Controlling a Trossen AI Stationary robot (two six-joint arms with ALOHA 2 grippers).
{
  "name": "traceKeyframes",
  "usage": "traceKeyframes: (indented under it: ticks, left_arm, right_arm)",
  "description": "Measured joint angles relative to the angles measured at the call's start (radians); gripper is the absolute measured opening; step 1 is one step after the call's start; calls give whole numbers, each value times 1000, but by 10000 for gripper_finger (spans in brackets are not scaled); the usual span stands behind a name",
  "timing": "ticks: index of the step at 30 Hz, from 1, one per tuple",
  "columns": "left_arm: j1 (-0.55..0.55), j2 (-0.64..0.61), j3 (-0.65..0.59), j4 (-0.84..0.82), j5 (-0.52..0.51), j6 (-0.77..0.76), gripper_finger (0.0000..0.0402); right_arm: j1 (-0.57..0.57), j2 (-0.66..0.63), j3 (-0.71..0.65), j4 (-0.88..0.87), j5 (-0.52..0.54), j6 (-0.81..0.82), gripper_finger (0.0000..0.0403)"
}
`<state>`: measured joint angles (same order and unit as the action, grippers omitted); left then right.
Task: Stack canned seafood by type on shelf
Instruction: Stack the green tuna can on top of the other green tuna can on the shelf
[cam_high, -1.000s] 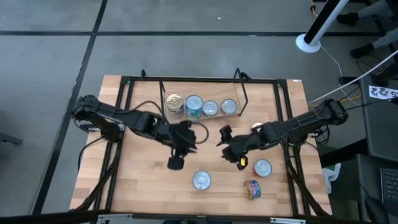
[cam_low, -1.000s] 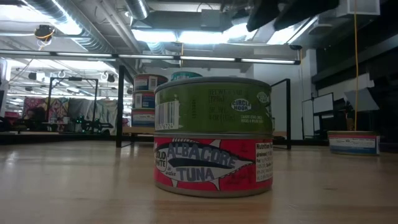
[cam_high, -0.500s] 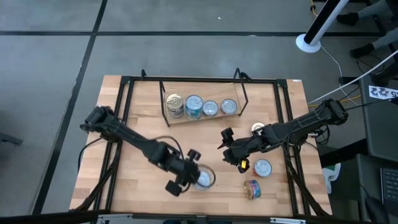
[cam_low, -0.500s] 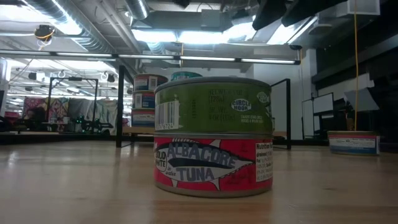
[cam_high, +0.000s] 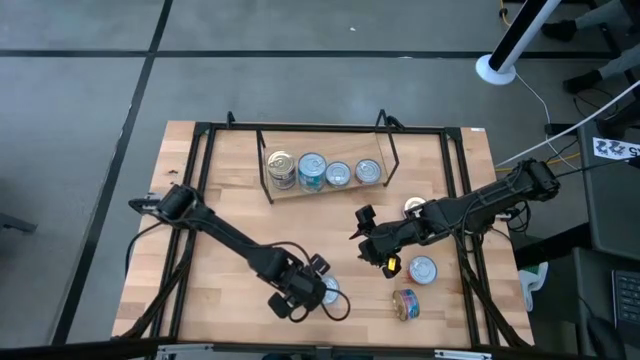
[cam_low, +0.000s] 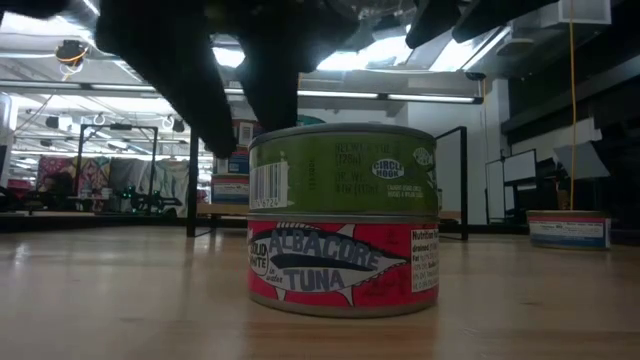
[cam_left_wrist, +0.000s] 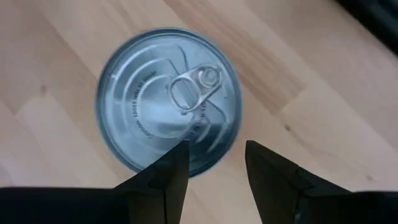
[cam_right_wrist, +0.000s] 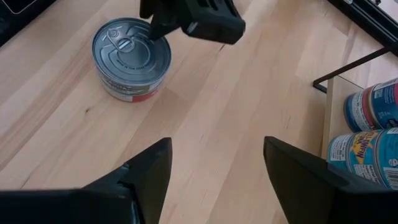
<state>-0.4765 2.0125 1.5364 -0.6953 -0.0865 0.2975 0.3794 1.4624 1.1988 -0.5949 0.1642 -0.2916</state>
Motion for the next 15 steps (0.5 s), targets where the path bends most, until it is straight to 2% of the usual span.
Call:
traceKeyframes:
  ticks: [7,15]
  left_arm:
    - [26,17,0,5,-34,37,143]
    - [77,17,1,6,-43,9,77]
  right_arm:
    - [0,0,0,-3,0,-1,253]
    - [0,1,0,-8,0,-1,253]
